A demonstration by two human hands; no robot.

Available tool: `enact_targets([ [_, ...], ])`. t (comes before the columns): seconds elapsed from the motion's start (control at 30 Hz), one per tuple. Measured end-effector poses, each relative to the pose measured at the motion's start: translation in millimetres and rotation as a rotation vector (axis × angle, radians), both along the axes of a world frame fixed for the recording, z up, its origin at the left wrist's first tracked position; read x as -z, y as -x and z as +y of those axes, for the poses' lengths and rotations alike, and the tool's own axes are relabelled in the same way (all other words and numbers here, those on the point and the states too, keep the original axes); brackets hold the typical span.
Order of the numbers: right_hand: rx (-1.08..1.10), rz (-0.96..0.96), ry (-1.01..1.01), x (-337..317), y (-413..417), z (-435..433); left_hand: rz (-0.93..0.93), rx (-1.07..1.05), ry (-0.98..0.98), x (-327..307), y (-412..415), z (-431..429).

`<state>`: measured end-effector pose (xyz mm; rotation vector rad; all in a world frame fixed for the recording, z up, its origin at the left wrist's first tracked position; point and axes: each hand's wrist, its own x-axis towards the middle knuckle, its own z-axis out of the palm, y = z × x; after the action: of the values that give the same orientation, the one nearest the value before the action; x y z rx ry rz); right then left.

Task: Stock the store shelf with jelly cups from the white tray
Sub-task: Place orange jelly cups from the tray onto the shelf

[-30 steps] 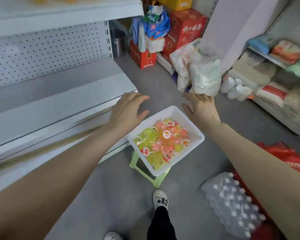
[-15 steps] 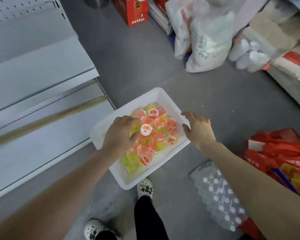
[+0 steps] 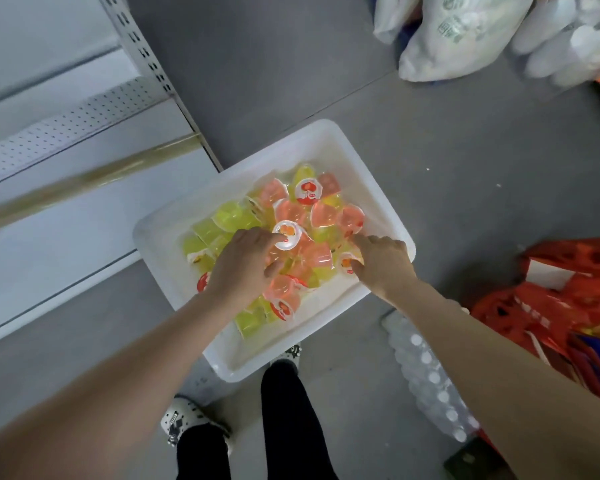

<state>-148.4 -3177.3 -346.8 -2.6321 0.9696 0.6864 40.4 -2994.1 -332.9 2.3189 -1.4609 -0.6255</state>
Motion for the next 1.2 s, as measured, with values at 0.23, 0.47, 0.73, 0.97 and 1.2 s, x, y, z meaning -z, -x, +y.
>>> enact_targets([
  [0.23,0.012,0.166,-0.068,31,-12,5,0.02,-0.043,-0.002,24,-10,9],
  [0.47,0.054,0.084,-0.036,29,-7,3,0.055,-0.047,-0.033,27,-5,21],
  [0.73,0.054,0.017,-0.14,12,0,1,0.055,-0.056,-0.034,20,-6,21],
  [0.97,0.249,-0.165,-0.251,13,0,-2,0.023,-0.136,-0.091,25,-27,26],
  [1.2,0.212,-0.165,-0.13,16,-2,3,0.028,-0.146,-0.15,32,-31,29],
])
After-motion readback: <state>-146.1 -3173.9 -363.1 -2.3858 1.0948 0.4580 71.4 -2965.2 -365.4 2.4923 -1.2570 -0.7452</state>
